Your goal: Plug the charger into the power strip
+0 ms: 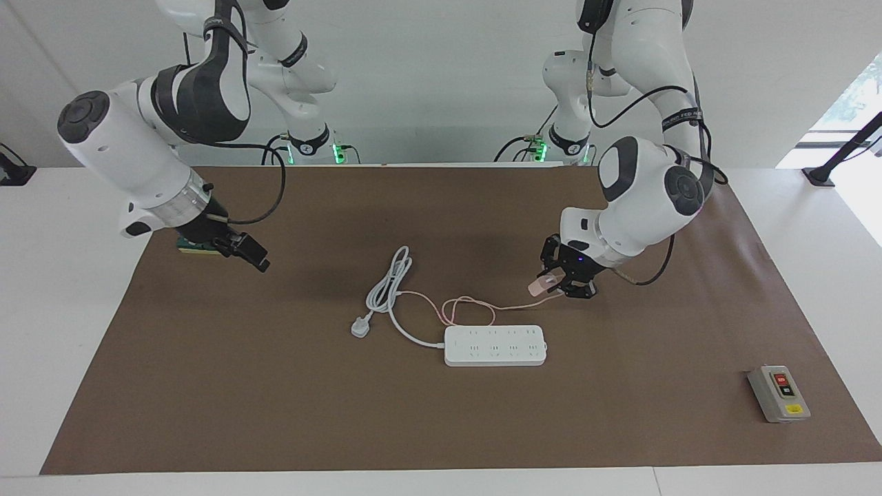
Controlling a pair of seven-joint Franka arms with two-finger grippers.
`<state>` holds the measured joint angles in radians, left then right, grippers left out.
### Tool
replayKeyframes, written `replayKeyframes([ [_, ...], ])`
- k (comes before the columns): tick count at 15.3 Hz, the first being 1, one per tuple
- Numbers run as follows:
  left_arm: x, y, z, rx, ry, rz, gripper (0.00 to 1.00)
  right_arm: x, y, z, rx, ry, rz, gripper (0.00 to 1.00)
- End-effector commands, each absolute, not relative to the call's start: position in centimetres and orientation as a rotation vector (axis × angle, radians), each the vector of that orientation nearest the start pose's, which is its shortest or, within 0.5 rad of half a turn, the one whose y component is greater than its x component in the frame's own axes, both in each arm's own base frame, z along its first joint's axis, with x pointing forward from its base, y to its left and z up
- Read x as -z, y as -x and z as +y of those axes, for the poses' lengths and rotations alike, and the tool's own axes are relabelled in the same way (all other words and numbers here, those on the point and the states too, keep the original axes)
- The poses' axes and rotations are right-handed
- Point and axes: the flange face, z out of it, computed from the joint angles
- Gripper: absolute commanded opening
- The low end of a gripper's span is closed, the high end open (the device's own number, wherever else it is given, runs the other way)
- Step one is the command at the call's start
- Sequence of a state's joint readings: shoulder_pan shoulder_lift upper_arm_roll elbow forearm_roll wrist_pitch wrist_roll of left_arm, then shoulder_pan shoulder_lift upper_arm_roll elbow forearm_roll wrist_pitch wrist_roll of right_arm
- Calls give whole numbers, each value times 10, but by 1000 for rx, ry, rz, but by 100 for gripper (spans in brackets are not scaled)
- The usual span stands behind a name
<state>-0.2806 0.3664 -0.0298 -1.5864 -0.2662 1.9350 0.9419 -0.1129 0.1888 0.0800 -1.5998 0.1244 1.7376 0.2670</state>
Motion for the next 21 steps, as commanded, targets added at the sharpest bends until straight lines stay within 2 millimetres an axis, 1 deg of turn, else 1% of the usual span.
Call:
replayKeyframes([
  [1, -431, -639, -227, 221, 2623, 1903, 0, -534, -588, -15, -123, 3072, 134, 100],
  [2, -433, -643, -230, 264, 2517, 1923, 0, -541, -576, -14, -143, 3081, 70, 100],
  [3, -432, -642, -237, 288, 2445, 1964, 0, -543, -568, -15, -143, 3087, 49, 100],
  [4, -426, -639, -243, 294, 2414, 1996, 0, -543, -565, -17, -144, 3102, 44, 100],
  [5, -422, -640, -242, 288, 2398, 2011, 0, -544, -564, -19, -145, 3117, 37, 100],
  [7, -403, -646, -241, 264, 2343, 2069, 0, -541, -564, -26, -137, 3117, -2, 100],
  [9, -395, -648, -245, 298, 2298, 2098, 0, -537, -569, -28, -85, 3120, -11, 100],
  [10, -388, -647, -246, 289, 2272, 2127, 0, -535, -571, -30, -86, 3118, -5, 100],
  [13, -373, -647, -247, 295, 2263, 2131, 0, -535, -570, -34, -101, 3118, 1, 100],
  [14, -373, -647, -246, 296, 2263, 2129, 0, -534, -570, -34, -103, 3118, -1, 100],
  [16, -370, -644, -251, 289, 2256, 2140, 0, -533, -569, -32, -118, 3141, -22, 100],
  [19, -370, -644, -251, 277, 2226, 2143, 0, -533, -569, -33, -125, 3178, -47, 100],
  [21, -368, -642, -254, 272, 2221, 2152, 0, -533, -568, -34, -141, 3174, -107, 100],
])
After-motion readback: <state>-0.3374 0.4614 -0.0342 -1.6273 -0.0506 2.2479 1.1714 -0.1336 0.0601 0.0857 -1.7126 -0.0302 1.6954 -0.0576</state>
